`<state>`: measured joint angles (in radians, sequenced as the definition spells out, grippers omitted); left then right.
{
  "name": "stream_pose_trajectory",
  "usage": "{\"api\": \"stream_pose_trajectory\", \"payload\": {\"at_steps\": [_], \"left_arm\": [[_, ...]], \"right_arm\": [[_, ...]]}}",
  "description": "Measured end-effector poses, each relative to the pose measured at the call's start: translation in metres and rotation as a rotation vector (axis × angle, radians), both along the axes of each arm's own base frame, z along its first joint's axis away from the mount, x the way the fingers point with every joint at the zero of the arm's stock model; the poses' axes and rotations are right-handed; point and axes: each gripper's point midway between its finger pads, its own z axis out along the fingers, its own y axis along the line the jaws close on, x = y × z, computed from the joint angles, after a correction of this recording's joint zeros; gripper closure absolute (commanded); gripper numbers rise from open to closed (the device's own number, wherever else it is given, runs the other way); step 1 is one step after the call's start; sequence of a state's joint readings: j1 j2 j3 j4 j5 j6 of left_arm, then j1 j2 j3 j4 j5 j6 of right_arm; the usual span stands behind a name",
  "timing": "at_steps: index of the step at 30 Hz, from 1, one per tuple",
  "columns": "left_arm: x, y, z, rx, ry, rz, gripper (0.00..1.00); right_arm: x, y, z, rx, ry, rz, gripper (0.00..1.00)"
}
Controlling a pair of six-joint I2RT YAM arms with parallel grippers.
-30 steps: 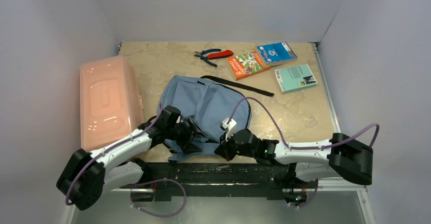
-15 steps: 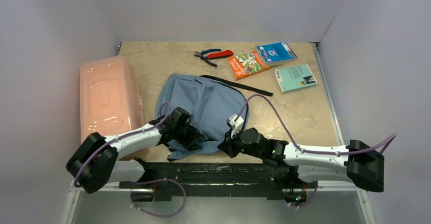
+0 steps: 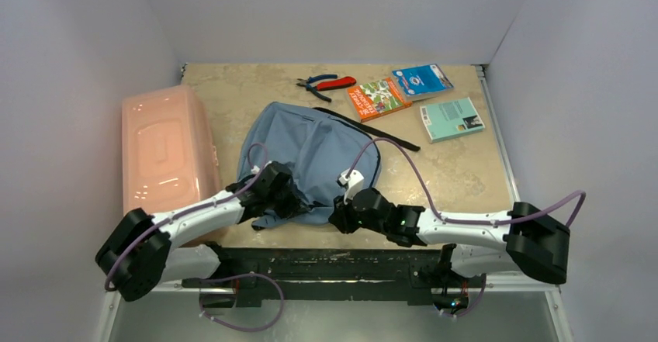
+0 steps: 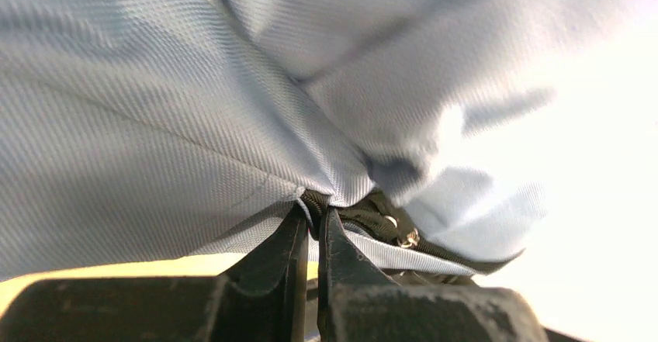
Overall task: Pack the student bag
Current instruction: Adjust the student bag at the center of the board.
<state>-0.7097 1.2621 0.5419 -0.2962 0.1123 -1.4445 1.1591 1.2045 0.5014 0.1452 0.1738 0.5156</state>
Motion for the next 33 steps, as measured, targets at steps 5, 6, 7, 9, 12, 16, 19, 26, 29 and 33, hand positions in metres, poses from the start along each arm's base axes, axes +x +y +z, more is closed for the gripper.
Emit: {"api": "stream_pose_trajectory", "payload": {"at_steps": [5,6,7,9,12,16,19,26,29,33], "left_arm": [[0.021,0.002,0.031,0.013,-0.350,-0.110,1.00],[0.023,0.002,0.034,0.008,-0.402,-0.124,1.00],[0.026,0.002,0.036,0.004,-0.453,-0.137,1.00],[0.028,0.003,0.034,-0.001,-0.528,-0.163,1.00],[0.029,0.006,0.029,0.002,-0.609,-0.185,1.00],[0.029,0.008,0.035,-0.004,-0.718,-0.208,1.00],[0.030,0.008,0.044,-0.014,-0.800,-0.231,1.00],[0.031,0.009,0.061,-0.023,-0.939,-0.263,1.00],[0.032,0.010,0.064,-0.014,-0.973,-0.276,1.00],[0.034,0.011,0.069,-0.001,-1.005,-0.280,1.00]], "right_arm": [[-0.006,0.009,-0.010,0.004,0.021,0.051,0.88],[-0.008,0.011,-0.014,0.005,0.029,0.068,0.91],[-0.012,0.012,-0.019,0.005,0.040,0.086,0.91],[-0.021,0.014,-0.034,-0.011,0.081,0.132,0.91],[-0.034,0.011,-0.045,-0.030,0.129,0.180,0.81],[-0.034,0.010,-0.013,0.025,0.118,0.167,0.50],[-0.018,0.022,0.041,0.125,0.057,0.133,0.42],[0.025,0.043,0.090,0.166,-0.120,0.141,0.65],[0.055,0.033,0.071,0.122,-0.112,0.107,0.74],[0.055,0.028,0.043,0.116,-0.068,0.127,0.85]]}}
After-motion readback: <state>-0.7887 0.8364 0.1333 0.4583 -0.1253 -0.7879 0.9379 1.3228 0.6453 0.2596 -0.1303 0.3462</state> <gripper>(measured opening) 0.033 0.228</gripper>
